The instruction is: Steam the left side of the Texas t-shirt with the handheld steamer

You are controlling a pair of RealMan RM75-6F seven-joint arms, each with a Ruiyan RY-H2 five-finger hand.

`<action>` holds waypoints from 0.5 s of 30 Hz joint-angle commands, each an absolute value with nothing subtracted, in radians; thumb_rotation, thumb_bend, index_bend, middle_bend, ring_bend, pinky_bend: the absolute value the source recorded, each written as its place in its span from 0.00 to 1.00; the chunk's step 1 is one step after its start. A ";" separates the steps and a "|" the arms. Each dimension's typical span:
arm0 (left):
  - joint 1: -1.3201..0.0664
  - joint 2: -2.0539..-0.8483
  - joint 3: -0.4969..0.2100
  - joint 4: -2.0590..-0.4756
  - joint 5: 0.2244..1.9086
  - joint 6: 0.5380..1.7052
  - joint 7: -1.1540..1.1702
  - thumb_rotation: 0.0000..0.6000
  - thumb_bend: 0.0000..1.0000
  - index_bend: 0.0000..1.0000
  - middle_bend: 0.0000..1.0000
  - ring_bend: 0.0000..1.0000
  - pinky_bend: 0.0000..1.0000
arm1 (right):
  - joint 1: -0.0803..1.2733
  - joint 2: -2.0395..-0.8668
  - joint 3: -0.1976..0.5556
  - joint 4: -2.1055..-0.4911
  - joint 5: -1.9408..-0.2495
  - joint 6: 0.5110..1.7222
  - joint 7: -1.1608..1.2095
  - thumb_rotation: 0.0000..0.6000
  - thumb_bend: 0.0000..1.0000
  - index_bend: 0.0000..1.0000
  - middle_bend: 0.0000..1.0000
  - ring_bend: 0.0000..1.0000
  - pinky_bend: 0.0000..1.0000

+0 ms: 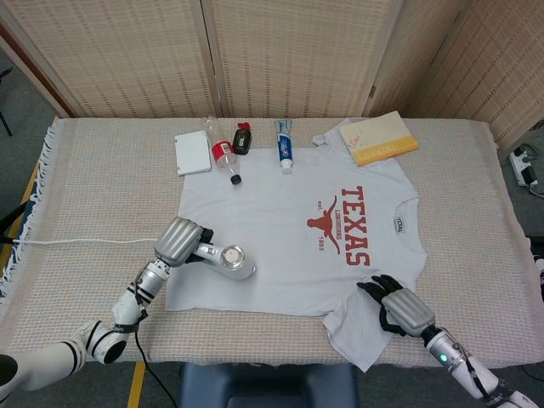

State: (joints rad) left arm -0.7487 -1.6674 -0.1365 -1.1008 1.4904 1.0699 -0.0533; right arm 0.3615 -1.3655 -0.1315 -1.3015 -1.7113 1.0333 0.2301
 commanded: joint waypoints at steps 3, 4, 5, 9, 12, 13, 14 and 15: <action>-0.772 -1.736 -0.117 -1.008 1.505 1.053 -0.010 1.00 0.41 0.90 1.00 0.84 0.74 | 0.357 -1.385 -0.147 -1.270 -1.705 1.040 0.250 0.65 1.00 0.00 0.13 0.00 0.01; -0.774 -1.748 -0.115 -0.987 1.505 1.052 -0.002 1.00 0.41 0.90 1.00 0.84 0.74 | 0.357 -1.387 -0.149 -1.266 -1.703 1.042 0.253 0.65 1.00 0.00 0.13 0.00 0.01; -0.775 -1.759 -0.113 -0.966 1.505 1.050 0.004 1.00 0.41 0.90 1.00 0.84 0.74 | 0.356 -1.389 -0.151 -1.262 -1.702 1.044 0.256 0.66 1.00 0.00 0.13 0.00 0.01; -0.774 -1.800 -0.103 -0.874 1.500 1.045 0.015 1.00 0.41 0.90 1.00 0.84 0.74 | 0.353 -1.395 -0.156 -1.252 -1.697 1.054 0.268 0.65 1.00 0.00 0.13 0.00 0.02; -0.766 -1.815 -0.100 -0.818 1.491 1.044 0.008 1.00 0.41 0.90 1.00 0.84 0.74 | 0.353 -1.396 -0.159 -1.248 -1.693 1.057 0.275 0.65 1.00 0.00 0.13 0.00 0.02; -0.762 -1.817 -0.101 -0.803 1.487 1.044 0.002 1.00 0.41 0.90 1.00 0.84 0.74 | 0.353 -1.397 -0.160 -1.247 -1.692 1.058 0.276 0.65 1.00 0.00 0.13 0.00 0.02; -0.758 -1.819 -0.104 -0.783 1.478 1.042 -0.007 1.00 0.41 0.90 1.00 0.84 0.74 | 0.353 -1.397 -0.162 -1.247 -1.691 1.057 0.278 0.65 1.00 0.00 0.13 0.00 0.01; -0.754 -1.819 -0.107 -0.771 1.471 1.039 -0.017 1.00 0.41 0.90 1.00 0.84 0.74 | 0.354 -1.397 -0.162 -1.247 -1.690 1.057 0.279 0.65 1.00 0.00 0.13 0.00 0.01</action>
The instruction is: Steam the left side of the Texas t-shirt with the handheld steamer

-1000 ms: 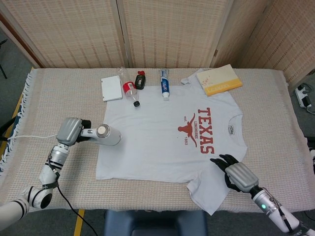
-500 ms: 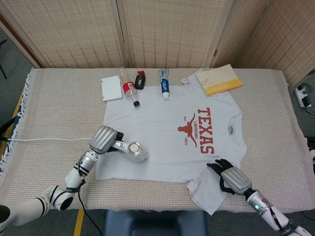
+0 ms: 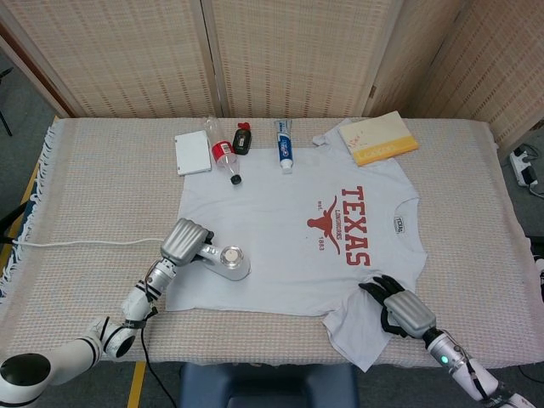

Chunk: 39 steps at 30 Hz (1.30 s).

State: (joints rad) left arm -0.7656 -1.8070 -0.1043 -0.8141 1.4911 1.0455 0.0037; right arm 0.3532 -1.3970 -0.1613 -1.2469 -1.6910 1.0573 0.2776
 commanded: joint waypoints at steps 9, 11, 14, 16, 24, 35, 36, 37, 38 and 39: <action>-0.715 -1.811 -0.146 -0.613 1.397 1.016 -0.111 1.00 0.41 0.90 1.00 0.84 0.74 | 0.359 -1.394 -0.161 -1.253 -1.677 1.061 0.283 0.65 1.00 0.00 0.13 0.00 0.01; -0.707 -1.806 -0.163 -0.590 1.372 1.005 -0.139 1.00 0.41 0.90 1.00 0.83 0.74 | 0.360 -1.393 -0.160 -1.255 -1.674 1.063 0.283 0.65 1.00 0.00 0.13 0.00 0.01; -0.695 -1.786 -0.196 -0.610 1.344 1.022 -0.201 1.00 0.41 0.90 1.00 0.83 0.74 | 0.361 -1.390 -0.160 -1.258 -1.672 1.067 0.285 0.65 1.00 0.00 0.13 0.00 0.01; -0.687 -1.766 -0.218 -0.658 1.332 1.046 -0.244 1.00 0.41 0.90 1.00 0.83 0.74 | 0.361 -1.389 -0.162 -1.258 -1.672 1.068 0.287 0.65 1.00 0.00 0.13 0.00 0.02; -0.683 -1.665 -0.200 -0.933 1.400 1.144 -0.171 1.00 0.41 0.90 1.00 0.83 0.74 | 0.358 -1.386 -0.169 -1.253 -1.671 1.076 0.295 0.66 1.00 0.00 0.13 0.00 0.01; -0.686 -1.702 -0.079 -1.081 1.506 1.137 0.004 1.00 0.41 0.90 1.00 0.83 0.74 | 0.350 -1.381 -0.174 -1.251 -1.666 1.090 0.299 0.65 1.00 0.00 0.13 0.00 0.02; -0.683 -1.712 -0.078 -1.081 1.502 1.137 0.019 1.00 0.41 0.90 1.00 0.83 0.74 | 0.350 -1.382 -0.174 -1.252 -1.666 1.090 0.299 0.65 1.00 0.00 0.13 0.00 0.02; -0.678 -1.725 -0.076 -1.080 1.499 1.140 0.037 1.00 0.41 0.90 1.00 0.83 0.74 | 0.350 -1.382 -0.175 -1.252 -1.666 1.089 0.299 0.65 1.00 0.00 0.13 0.00 0.02; -0.675 -1.733 -0.074 -1.078 1.499 1.143 0.045 1.00 0.41 0.90 1.00 0.83 0.74 | 0.351 -1.382 -0.175 -1.253 -1.666 1.089 0.298 0.65 1.00 0.00 0.13 0.00 0.01; -0.671 -1.739 -0.070 -1.076 1.499 1.145 0.051 1.00 0.41 0.90 1.00 0.83 0.74 | 0.351 -1.382 -0.175 -1.253 -1.667 1.089 0.298 0.65 1.00 0.00 0.13 0.00 0.02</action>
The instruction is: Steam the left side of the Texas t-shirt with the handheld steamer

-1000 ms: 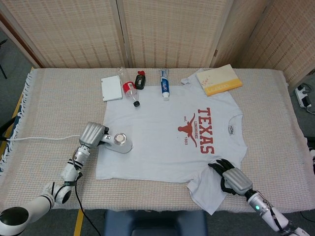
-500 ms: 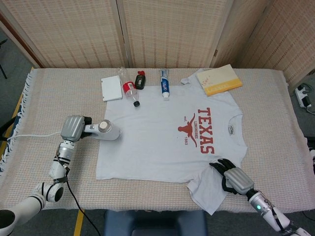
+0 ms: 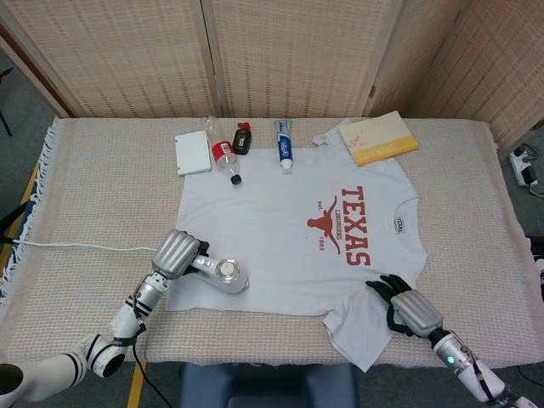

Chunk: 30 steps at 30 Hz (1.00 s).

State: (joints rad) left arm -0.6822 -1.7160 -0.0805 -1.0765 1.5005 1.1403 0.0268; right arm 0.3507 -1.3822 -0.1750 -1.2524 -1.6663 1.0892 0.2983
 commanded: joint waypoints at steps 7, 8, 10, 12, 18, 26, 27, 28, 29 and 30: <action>-0.633 -1.746 -0.038 -1.027 1.499 1.151 0.056 1.00 0.41 0.90 1.00 0.83 0.74 | 0.354 -1.380 -0.175 -1.258 -1.664 1.085 0.296 0.65 1.00 0.00 0.13 0.00 0.01; -0.626 -1.742 -0.035 -1.022 1.497 1.154 0.050 1.00 0.41 0.90 1.00 0.83 0.74 | 0.355 -1.380 -0.175 -1.258 -1.664 1.085 0.296 0.65 1.00 0.00 0.13 0.00 0.01; -0.611 -1.731 -0.030 -1.014 1.494 1.162 0.040 1.00 0.41 0.90 1.00 0.83 0.74 | 0.356 -1.380 -0.176 -1.259 -1.664 1.083 0.295 0.65 1.00 0.00 0.13 0.00 0.01; -0.590 -1.712 -0.023 -1.005 1.492 1.176 0.027 1.00 0.41 0.90 1.00 0.83 0.74 | 0.357 -1.380 -0.176 -1.260 -1.665 1.082 0.294 0.65 1.00 0.00 0.13 0.00 0.01; -0.523 -1.647 0.002 -0.994 1.482 1.208 -0.015 1.00 0.41 0.90 1.00 0.83 0.74 | 0.361 -1.382 -0.175 -1.262 -1.663 1.077 0.293 0.66 1.00 0.00 0.13 0.00 0.01; -0.468 -1.556 0.003 -1.024 1.473 1.246 -0.031 1.00 0.41 0.90 1.00 0.83 0.74 | 0.364 -1.383 -0.173 -1.264 -1.666 1.084 0.294 0.65 1.00 0.00 0.13 0.00 0.01; -0.466 -1.547 -0.002 -1.035 1.473 1.252 -0.031 1.00 0.41 0.90 1.00 0.83 0.74 | 0.363 -1.383 -0.173 -1.263 -1.665 1.085 0.296 0.65 1.00 0.00 0.13 0.00 0.01; -0.467 -1.536 -0.010 -1.050 1.474 1.261 -0.031 1.00 0.41 0.90 1.00 0.83 0.74 | 0.362 -1.384 -0.173 -1.262 -1.665 1.088 0.298 0.65 1.00 0.00 0.13 0.00 0.01; -0.468 -1.529 -0.017 -1.062 1.476 1.267 -0.030 1.00 0.41 0.90 1.00 0.83 0.74 | 0.361 -1.384 -0.173 -1.261 -1.664 1.089 0.299 0.65 1.00 0.00 0.13 0.00 0.02; -0.472 -1.522 -0.025 -1.075 1.477 1.273 -0.028 1.00 0.41 0.90 1.00 0.83 0.74 | 0.360 -1.384 -0.173 -1.259 -1.664 1.090 0.301 0.65 1.00 0.00 0.13 0.00 0.01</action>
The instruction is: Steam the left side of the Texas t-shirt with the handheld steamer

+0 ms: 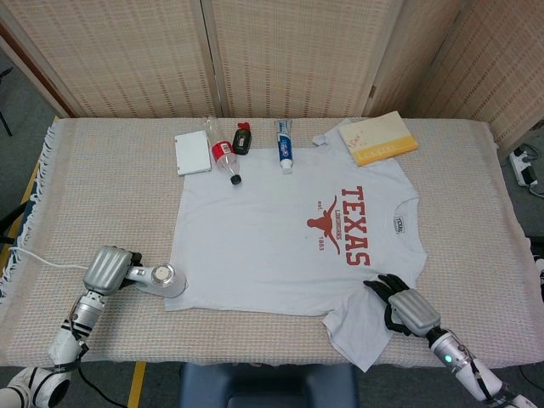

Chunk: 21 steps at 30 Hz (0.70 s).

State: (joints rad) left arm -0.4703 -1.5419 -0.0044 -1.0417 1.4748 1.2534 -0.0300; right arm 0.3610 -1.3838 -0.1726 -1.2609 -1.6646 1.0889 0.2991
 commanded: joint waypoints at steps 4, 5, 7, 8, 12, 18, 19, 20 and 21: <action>-0.506 -1.512 -0.073 -1.139 1.476 1.275 -0.018 1.00 0.41 0.90 1.00 0.83 0.74 | 0.358 -1.382 -0.174 -1.256 -1.666 1.098 0.305 0.66 1.00 0.00 0.13 0.00 0.02; -0.522 -1.516 -0.090 -1.158 1.475 1.269 -0.011 1.00 0.41 0.90 1.00 0.83 0.74 | 0.357 -1.381 -0.173 -1.256 -1.667 1.101 0.305 0.66 1.00 0.00 0.13 0.00 0.01; -0.553 -1.533 -0.115 -1.179 1.472 1.250 0.004 1.00 0.41 0.90 1.00 0.83 0.74 | 0.355 -1.379 -0.173 -1.257 -1.667 1.107 0.306 0.65 1.00 0.00 0.13 0.00 0.02; -0.568 -1.545 -0.124 -1.182 1.470 1.238 0.012 1.00 0.41 0.90 1.00 0.83 0.74 | 0.353 -1.377 -0.173 -1.258 -1.667 1.110 0.306 0.65 1.00 0.00 0.13 0.00 0.02; -0.634 -1.614 -0.143 -1.158 1.466 1.166 0.051 1.00 0.41 0.90 1.00 0.83 0.74 | 0.346 -1.371 -0.171 -1.265 -1.665 1.125 0.303 0.65 1.00 0.00 0.13 0.00 0.01; -0.728 -1.749 -0.170 -1.019 1.449 1.075 0.096 1.00 0.41 0.90 1.00 0.83 0.74 | 0.338 -1.367 -0.170 -1.273 -1.656 1.127 0.291 0.65 1.00 0.00 0.13 0.00 0.01; -0.740 -1.769 -0.173 -0.992 1.448 1.066 0.100 1.00 0.41 0.90 1.00 0.83 0.74 | 0.338 -1.367 -0.169 -1.274 -1.654 1.126 0.289 0.65 1.00 0.00 0.13 0.00 0.02; -0.756 -1.794 -0.178 -0.955 1.445 1.055 0.103 1.00 0.41 0.90 1.00 0.83 0.74 | 0.337 -1.367 -0.168 -1.275 -1.652 1.124 0.288 0.65 1.00 0.00 0.13 0.00 0.01; -0.766 -1.812 -0.182 -0.929 1.441 1.046 0.102 1.00 0.41 0.90 1.00 0.83 0.74 | 0.337 -1.368 -0.168 -1.276 -1.650 1.122 0.287 0.65 1.00 0.00 0.13 0.00 0.01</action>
State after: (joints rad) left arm -0.7249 -1.7564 -0.1658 -0.9961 1.4513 1.0819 0.0867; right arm 0.3375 -1.3674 -0.1682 -1.2753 -1.6506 1.1228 0.2877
